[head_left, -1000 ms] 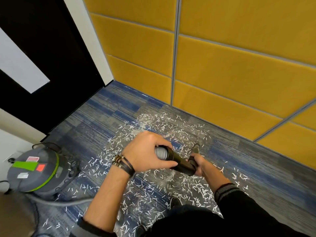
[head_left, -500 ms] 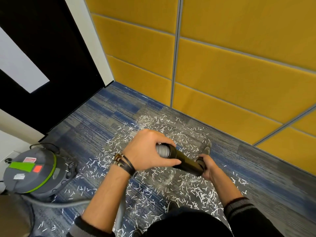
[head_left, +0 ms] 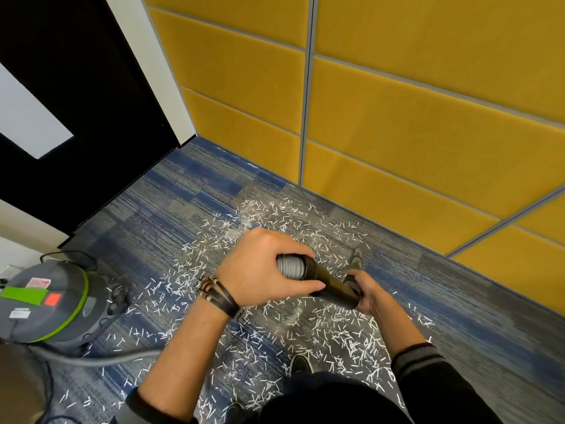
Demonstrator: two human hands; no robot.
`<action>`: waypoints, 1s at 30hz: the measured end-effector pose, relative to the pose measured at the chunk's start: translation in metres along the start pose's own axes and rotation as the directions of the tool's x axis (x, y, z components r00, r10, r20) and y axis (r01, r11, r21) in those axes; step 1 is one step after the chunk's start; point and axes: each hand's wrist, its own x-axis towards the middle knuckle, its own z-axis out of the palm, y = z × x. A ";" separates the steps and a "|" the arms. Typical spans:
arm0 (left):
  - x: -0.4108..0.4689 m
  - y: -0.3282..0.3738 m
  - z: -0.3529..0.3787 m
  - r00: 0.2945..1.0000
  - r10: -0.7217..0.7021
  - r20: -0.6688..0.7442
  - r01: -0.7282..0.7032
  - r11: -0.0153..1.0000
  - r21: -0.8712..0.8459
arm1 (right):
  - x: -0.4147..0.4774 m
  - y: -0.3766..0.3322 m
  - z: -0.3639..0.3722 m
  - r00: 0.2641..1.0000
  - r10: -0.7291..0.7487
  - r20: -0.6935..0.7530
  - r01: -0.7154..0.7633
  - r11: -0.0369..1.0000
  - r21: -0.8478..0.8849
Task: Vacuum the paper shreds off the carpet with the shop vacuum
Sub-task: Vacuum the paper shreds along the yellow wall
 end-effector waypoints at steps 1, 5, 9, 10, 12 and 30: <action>0.004 -0.001 0.003 1.000 -0.005 -0.022 0.005 1.000 -0.016 | 0.000 -0.006 -0.005 1.000 -0.009 -0.001 0.009 1.000 0.011; 0.015 -0.003 0.025 0.999 -0.053 0.003 0.053 0.998 -0.016 | 0.011 -0.016 -0.030 0.998 0.000 -0.064 0.001 1.000 0.008; 0.019 -0.004 0.037 0.997 -0.065 0.034 0.064 0.998 0.019 | 0.025 -0.017 -0.030 0.996 0.042 -0.079 -0.044 0.999 -0.024; 0.019 -0.007 0.034 0.997 -0.068 0.035 0.067 0.998 0.016 | 0.028 -0.017 -0.024 0.997 0.047 -0.065 -0.048 0.999 -0.021; 0.017 -0.013 0.022 0.997 -0.071 0.014 0.071 0.997 -0.005 | 0.029 -0.020 -0.008 0.999 0.038 -0.038 -0.040 0.999 -0.029; 0.058 -0.109 -0.040 0.994 -0.100 -0.050 0.098 0.995 -0.036 | 0.061 -0.078 0.079 0.997 0.045 -0.061 -0.046 0.999 -0.028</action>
